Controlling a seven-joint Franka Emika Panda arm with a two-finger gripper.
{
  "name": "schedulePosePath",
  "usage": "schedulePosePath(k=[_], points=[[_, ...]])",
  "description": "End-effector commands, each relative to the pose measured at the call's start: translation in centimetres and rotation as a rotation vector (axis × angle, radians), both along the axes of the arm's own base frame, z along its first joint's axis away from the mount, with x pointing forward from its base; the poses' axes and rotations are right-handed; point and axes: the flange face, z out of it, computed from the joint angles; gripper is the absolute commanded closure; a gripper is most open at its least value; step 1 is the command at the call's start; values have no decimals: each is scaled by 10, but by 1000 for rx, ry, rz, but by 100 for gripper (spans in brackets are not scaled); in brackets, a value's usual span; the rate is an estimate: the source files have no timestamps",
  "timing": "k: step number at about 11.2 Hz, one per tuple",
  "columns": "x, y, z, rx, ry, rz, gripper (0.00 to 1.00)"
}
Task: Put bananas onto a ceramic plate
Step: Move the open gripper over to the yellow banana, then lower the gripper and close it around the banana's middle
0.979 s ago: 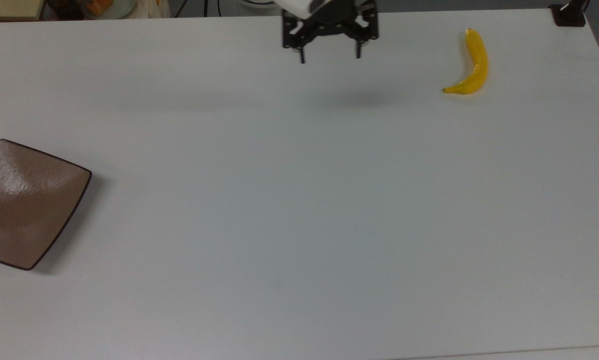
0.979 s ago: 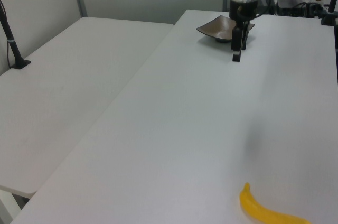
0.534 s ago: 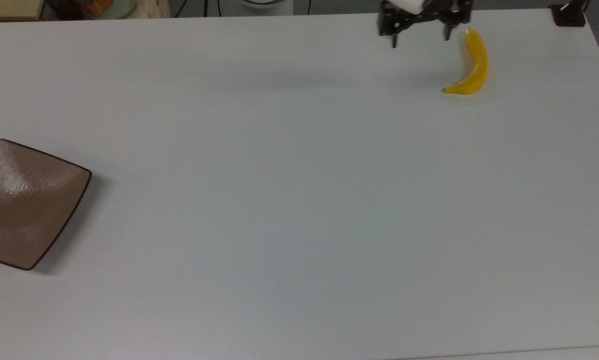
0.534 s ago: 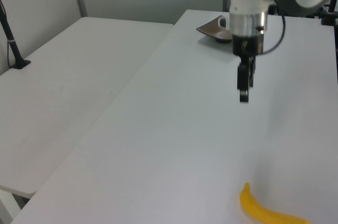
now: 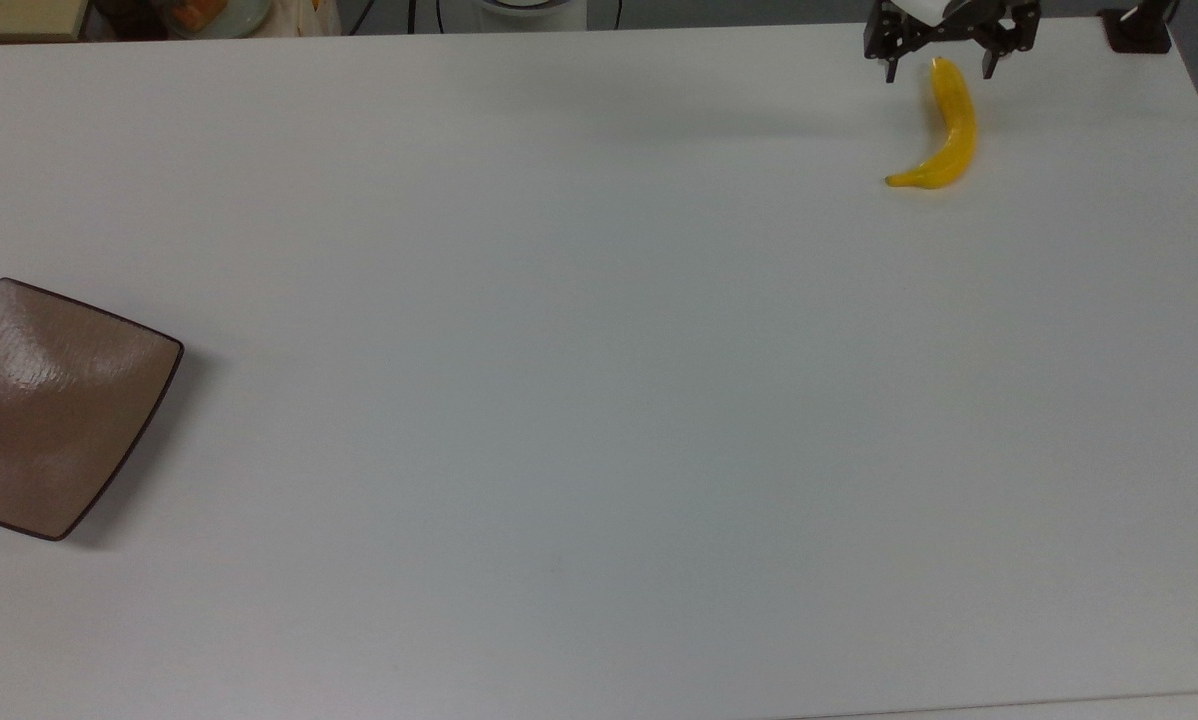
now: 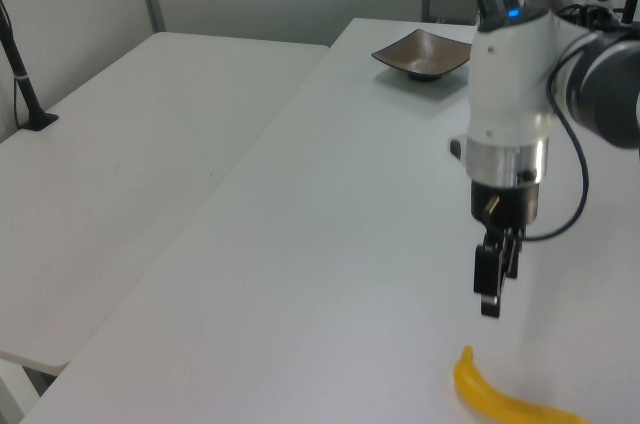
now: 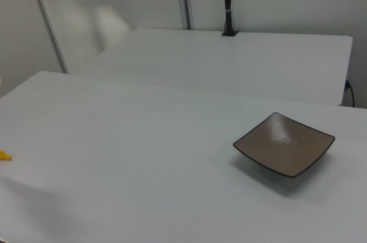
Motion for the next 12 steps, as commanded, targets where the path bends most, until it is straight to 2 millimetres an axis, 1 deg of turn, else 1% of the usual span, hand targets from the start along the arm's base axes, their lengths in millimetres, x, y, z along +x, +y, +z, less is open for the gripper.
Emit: schedulePosePath(k=[1, 3, 6, 7, 8, 9, 10, 11, 12], points=[[-19, 33, -37, 25, 17, -19, 0], [-28, 46, -63, 5, 41, -13, 0], [-30, 56, -85, 11, 21, -11, 0], [-32, 58, -97, -8, 21, -6, 0], [-36, 65, -113, -27, -4, 14, 0], [-31, 70, -118, -13, -34, -10, 0], [-30, 71, -119, -19, -47, -9, 49], [-26, 69, -118, -18, -54, -11, 81], [-24, 68, -118, -16, -55, -12, 86]])
